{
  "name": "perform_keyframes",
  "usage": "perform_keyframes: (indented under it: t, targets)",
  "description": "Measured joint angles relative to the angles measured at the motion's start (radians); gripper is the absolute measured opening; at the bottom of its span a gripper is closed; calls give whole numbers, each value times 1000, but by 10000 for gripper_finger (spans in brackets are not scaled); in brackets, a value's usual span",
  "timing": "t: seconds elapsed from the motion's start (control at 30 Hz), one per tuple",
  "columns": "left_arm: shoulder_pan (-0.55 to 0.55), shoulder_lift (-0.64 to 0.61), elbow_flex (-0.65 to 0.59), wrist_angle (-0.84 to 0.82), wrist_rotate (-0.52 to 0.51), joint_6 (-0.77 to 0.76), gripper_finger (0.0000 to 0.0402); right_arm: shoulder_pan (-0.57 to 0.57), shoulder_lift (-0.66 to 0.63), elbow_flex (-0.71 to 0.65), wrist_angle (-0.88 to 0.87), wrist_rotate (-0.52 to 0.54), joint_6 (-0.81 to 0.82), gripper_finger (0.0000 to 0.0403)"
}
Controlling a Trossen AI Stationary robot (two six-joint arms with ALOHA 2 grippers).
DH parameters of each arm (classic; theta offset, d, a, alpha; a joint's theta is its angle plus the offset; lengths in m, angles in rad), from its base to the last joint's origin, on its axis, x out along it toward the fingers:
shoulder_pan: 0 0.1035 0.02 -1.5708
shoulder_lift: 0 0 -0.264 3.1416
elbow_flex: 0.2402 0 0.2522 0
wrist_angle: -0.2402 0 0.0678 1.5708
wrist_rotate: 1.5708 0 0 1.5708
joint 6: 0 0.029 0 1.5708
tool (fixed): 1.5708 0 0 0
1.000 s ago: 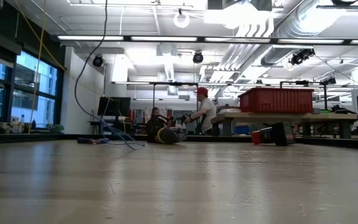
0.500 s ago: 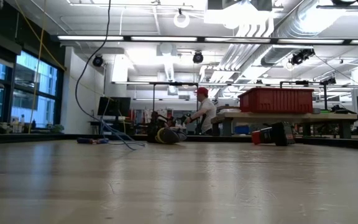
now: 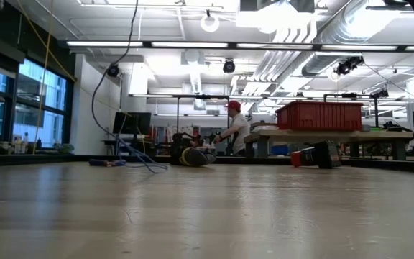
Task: Coil cords
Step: Coil the blue wire onto the black spool
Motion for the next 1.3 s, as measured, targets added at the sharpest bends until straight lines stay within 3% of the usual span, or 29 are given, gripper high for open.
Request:
perform_keyframes:
  t: [0.27,0.57,0.77,0.9,1.03,1.2,1.3]
  targets:
    - [12,-47,-1,-264,-40,112,0,-72,-22,0,-69,-12,-10,0]
    - [50,-69,-1,-459,-230,476,0,-125,-44,0,-213,-10,8,0]
    - [86,-70,-1,-457,-165,533,0,-132,-68,0,-356,32,20,0]
    - [105,-85,-1,-457,-158,660,0,-138,-109,0,-485,65,65,2]
    - [134,-102,-1,-439,-164,770,0,-139,-161,1,-678,74,122,38]
    - [173,-117,-1,-357,-164,881,0,-105,-159,0,-960,186,141,124]
    - [198,-124,0,-295,-162,916,0,-81,-127,0,-1013,217,122,170]
